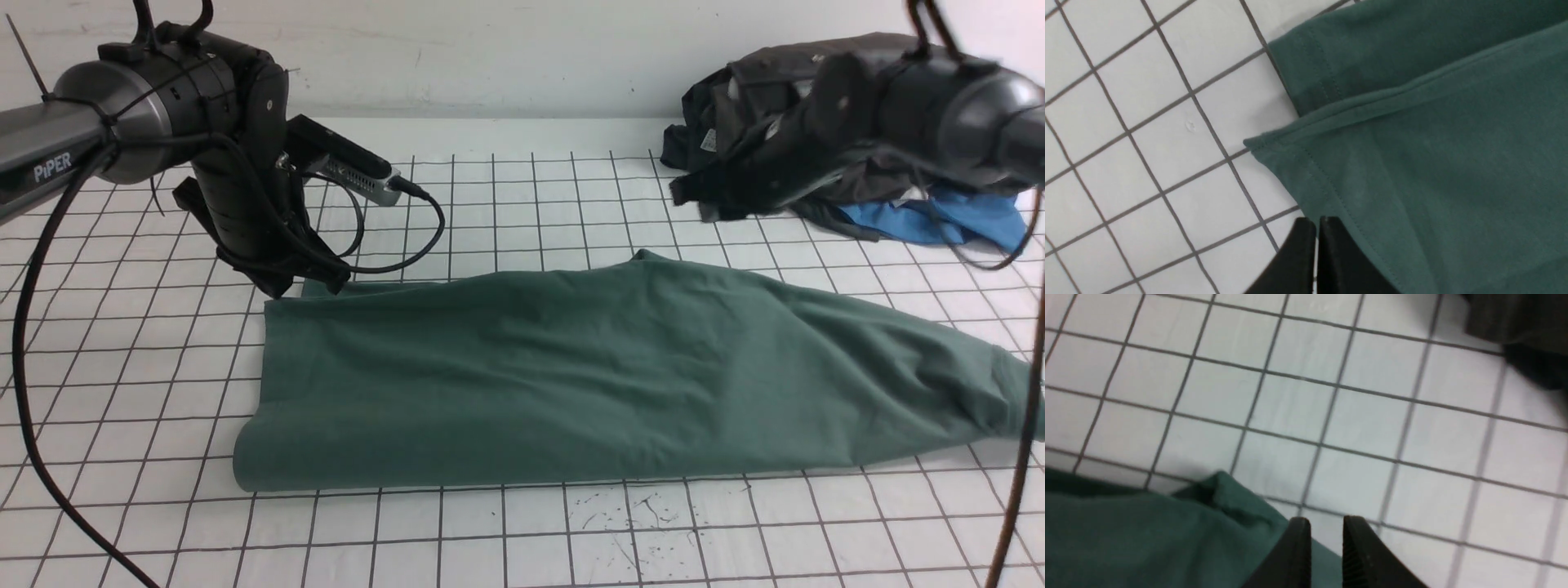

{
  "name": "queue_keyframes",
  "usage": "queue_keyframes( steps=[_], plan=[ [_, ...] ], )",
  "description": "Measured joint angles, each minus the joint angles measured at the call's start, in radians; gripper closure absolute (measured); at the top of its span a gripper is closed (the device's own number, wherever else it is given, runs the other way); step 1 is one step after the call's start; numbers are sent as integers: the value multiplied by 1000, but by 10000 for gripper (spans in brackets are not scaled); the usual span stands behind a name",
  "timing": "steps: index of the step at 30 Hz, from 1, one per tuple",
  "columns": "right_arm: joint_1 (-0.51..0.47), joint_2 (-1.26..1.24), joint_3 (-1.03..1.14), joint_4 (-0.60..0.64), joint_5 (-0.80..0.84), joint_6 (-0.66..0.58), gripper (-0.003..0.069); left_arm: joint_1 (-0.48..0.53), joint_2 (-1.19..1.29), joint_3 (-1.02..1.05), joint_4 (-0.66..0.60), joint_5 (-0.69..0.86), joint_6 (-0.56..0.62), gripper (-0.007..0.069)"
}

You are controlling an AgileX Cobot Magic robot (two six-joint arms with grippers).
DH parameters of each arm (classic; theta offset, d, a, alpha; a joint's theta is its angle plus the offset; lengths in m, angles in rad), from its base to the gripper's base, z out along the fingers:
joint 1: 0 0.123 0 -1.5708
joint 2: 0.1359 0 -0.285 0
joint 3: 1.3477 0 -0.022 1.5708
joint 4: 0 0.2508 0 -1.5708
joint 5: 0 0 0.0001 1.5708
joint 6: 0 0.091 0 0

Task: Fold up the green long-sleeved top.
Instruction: Use the right arm to clamp the right edge of the fabric

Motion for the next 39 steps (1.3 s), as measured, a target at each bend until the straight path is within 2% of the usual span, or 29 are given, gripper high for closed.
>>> queue_keyframes(
  steps=[2, 6, 10, 15, 18, 19, 20, 21, 23, 24, 25, 26, 27, 30, 34, 38, 39],
  plan=[
    [-34, -75, 8, -24, 105, -31, 548, -9, 0, 0, -25, 6, 26, 629],
    [-106, -216, 121, -32, 188, -55, 548, -54, 0, 0, -108, 9, 97, 629],
    [-176, -353, 350, -32, 145, -57, 548, -101, 4, 0, -152, 9, 129, 629],
    [-268, -418, 574, -34, 59, -39, 543, -111, 20, 0, -152, 12, 139, 629],
    [-330, -388, 623, -36, 28, -26, 496, -111, 20, 0, -152, 15, 140, 629],
    [-356, -366, 625, -36, 16, -19, 459, -111, 20, 0, -152, 16, 141, 629],
    [-360, -363, 625, -36, 14, -19, 451, -111, 20, 0, -152, 16, 141, 629],
    [-389, -331, 624, -36, -2, -12, 382, -111, 20, 0, -152, 18, 141, 629],
    [-407, -302, 624, -36, -16, 0, 312, -111, 20, 0, -152, 18, 141, 629],
    [-421, -270, 624, -39, -30, 11, 229, -111, 20, 0, -152, 18, 141, 629],
    [-426, -250, 624, -39, -41, 16, 179, -111, 20, 0, -152, 18, 141, 629],
    [-427, -246, 624, -40, -43, 17, 169, -111, 20, 0, -152, 18, 141, 629],
    [-428, -214, 624, -47, -56, 29, 95, -111, 20, 0, -152, 18, 141, 629],
    [-428, -178, 624, -56, -84, 54, 36, -111, 20, 0, -152, 18, 141, 629],
    [-428, -174, 620, -61, -96, 79, 30, -111, 20, 0, -152, 18, 141, 629],
    [-428, -174, 620, -62, -102, 87, 83, -111, 20, 0, -152, 18, 141, 629],
    [-428, -174, 620, -63, -103, 87, 116, -111, 20, 0, -152, 18, 141, 629]
  ],
)
